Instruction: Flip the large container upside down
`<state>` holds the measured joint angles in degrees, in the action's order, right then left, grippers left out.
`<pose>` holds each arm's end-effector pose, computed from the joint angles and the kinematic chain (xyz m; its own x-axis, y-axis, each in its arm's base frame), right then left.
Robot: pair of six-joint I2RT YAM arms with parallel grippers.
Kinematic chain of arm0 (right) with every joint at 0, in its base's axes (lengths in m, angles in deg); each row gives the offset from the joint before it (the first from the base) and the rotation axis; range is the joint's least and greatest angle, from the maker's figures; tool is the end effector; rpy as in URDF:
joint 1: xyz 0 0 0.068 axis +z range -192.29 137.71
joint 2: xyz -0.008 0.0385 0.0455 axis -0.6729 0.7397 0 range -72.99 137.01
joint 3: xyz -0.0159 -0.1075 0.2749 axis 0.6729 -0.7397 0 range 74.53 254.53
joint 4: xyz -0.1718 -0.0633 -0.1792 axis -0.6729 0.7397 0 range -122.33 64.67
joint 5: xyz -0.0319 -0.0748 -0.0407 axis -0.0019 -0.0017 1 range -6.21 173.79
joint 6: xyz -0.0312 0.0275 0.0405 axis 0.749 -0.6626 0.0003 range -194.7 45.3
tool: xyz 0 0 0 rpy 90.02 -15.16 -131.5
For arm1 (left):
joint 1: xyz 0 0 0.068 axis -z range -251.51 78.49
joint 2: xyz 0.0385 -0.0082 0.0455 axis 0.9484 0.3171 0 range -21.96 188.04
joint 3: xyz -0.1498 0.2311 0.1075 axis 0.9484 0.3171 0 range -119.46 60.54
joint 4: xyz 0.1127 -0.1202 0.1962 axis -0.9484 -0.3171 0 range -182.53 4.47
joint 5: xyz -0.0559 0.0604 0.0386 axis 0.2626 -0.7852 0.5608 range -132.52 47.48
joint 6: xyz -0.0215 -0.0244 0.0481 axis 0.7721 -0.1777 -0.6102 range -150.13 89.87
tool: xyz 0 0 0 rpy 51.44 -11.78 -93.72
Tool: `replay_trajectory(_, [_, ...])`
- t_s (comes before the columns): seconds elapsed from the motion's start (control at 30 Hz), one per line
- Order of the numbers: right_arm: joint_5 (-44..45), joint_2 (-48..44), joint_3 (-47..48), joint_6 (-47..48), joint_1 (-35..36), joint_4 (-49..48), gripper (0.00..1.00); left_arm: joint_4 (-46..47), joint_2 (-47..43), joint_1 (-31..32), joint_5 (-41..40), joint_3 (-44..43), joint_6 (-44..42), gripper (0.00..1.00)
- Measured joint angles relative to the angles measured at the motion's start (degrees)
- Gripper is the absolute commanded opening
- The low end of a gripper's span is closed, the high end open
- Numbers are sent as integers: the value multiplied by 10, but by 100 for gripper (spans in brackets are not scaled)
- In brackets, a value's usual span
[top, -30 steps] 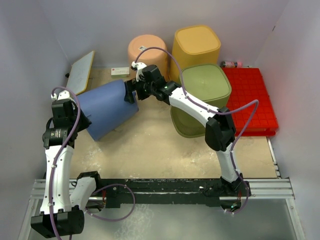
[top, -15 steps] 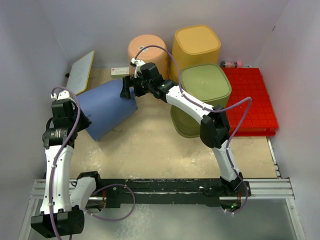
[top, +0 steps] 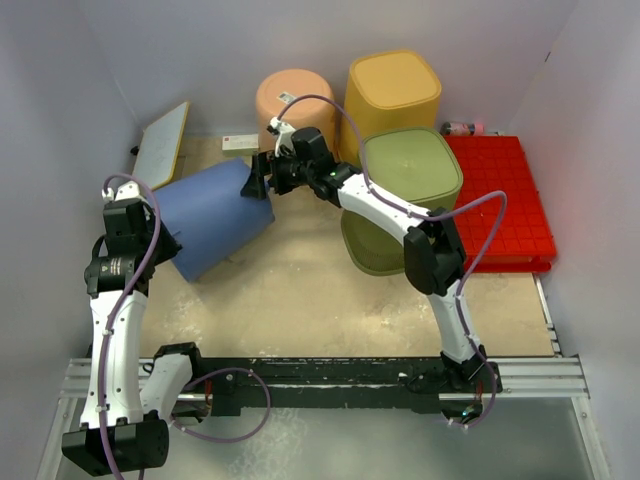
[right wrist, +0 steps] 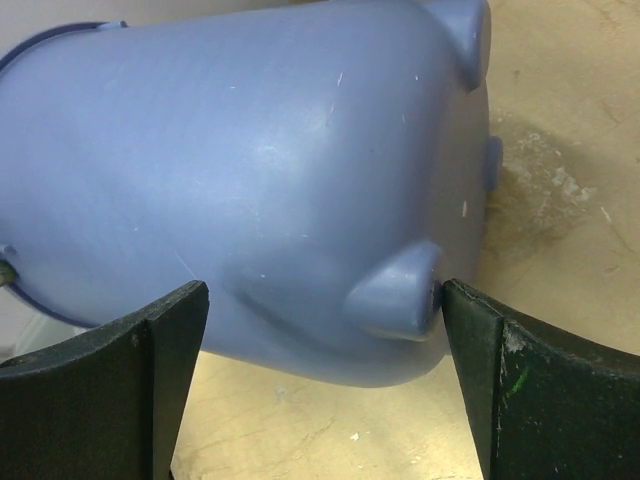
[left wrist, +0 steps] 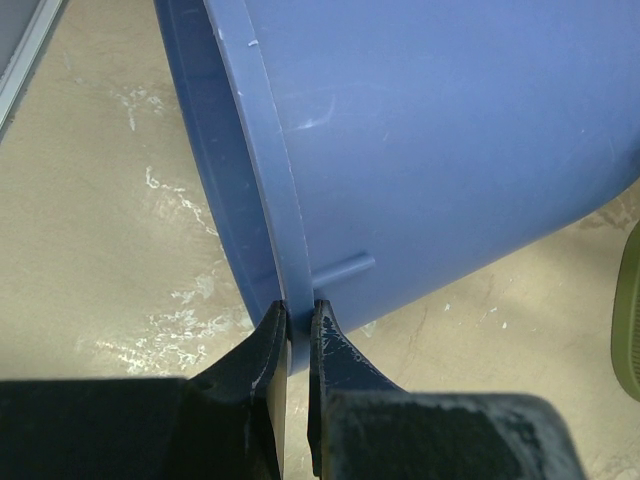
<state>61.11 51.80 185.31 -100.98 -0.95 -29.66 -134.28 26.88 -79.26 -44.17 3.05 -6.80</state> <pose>0.3937 0.3677 0.3176 -0.5860 0.0287 -0.8098 -0.6996 0.4864 0.5235 0.1453 0.0210 0.3508 -0.5240 -0.4708 -0.7098 -0.3965 0.8724 -0.2859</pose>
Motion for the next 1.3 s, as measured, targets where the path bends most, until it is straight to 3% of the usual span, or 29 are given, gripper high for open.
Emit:
replay_trajectory(0.43, [-37,-78,-80,-30,-14,-31,100,24,-9,-3,22,28,11,0])
replay_trajectory(0.8, [-127,-202,-100,-56,48,-95,100,137,0,2,137,69,86,0])
replay_trajectory(1.1, [-88,-197,-106,-30,42,-41,100,165,-5,2,141,83,115,0])
replay_trajectory(1.23, [-50,-198,-108,-6,40,-7,100,141,-6,2,119,71,104,53])
replay_trajectory(1.3, [-28,-200,-113,9,40,11,100,111,-6,3,98,47,92,65])
